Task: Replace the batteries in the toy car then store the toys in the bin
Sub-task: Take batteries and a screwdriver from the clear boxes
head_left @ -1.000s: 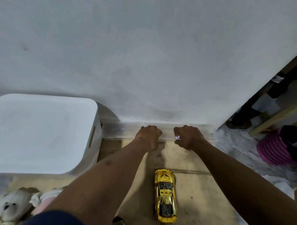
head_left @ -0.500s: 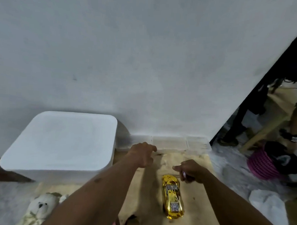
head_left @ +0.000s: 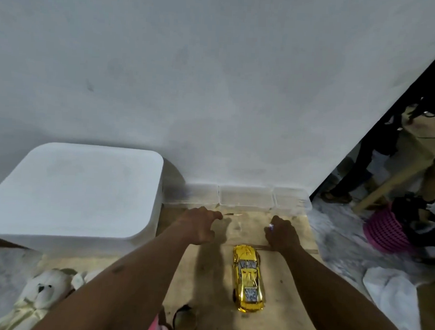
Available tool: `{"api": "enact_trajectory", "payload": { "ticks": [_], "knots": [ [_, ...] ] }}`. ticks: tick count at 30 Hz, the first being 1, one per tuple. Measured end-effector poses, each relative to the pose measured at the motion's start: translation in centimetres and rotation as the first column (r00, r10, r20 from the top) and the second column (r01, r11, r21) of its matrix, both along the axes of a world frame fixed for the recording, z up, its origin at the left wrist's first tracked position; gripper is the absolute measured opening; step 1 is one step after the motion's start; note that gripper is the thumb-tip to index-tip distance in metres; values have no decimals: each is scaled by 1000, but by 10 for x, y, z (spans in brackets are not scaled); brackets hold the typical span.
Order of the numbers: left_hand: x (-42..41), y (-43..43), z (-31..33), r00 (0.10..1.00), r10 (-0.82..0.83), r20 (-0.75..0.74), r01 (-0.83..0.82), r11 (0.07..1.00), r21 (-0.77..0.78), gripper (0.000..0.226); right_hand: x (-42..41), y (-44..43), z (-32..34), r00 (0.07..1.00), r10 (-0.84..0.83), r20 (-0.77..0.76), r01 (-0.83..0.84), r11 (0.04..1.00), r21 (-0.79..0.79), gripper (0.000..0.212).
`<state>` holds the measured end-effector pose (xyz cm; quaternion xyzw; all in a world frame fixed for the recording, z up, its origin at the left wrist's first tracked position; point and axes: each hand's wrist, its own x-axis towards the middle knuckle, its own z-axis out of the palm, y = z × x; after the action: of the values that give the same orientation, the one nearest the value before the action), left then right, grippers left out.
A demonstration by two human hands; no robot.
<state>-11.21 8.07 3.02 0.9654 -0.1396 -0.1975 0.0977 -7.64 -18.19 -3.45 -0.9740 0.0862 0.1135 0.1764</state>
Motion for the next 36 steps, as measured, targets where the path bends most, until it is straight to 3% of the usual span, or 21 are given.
{"api": "enact_trajectory", "payload": {
  "ticks": [4, 9, 18, 22, 25, 29, 32, 36],
  "knots": [
    [7, -1, -14, 997, 34, -66, -36, 999, -25, 63, 5, 5, -14, 999, 37, -16, -38, 998, -51, 40],
    [8, -1, -18, 994, 61, -87, -63, 998, -14, 62, 1, 3, -22, 999, 0, 34, -1, 999, 42, 53],
    [9, 0, -22, 994, 58, -92, -63, 997, -54, 62, 0, -10, -26, 1000, 5, -6, -5, 994, 109, 60],
    [7, 3, -19, 997, 32, -69, -35, 998, -42, 62, -12, -27, -20, 983, 184, 6, -183, 969, 165, 67],
    [6, 5, -11, 999, 26, -45, -28, 998, -56, 62, -25, -42, -14, 920, 387, -57, -379, 918, 116, 93],
    [2, 8, -3, 1000, 13, -23, -15, 997, -70, 61, -34, -41, -13, 885, 450, -119, -447, 893, 49, 121],
    [1, 10, -2, 1000, 6, -20, -7, 998, -65, 61, -34, -36, -15, 873, 464, -150, -468, 884, 6, 122],
    [0, 11, -2, 1000, 4, -3, -4, 999, -40, 60, -24, -34, -11, 878, 447, -169, -453, 892, 8, 107]
  ]
}}
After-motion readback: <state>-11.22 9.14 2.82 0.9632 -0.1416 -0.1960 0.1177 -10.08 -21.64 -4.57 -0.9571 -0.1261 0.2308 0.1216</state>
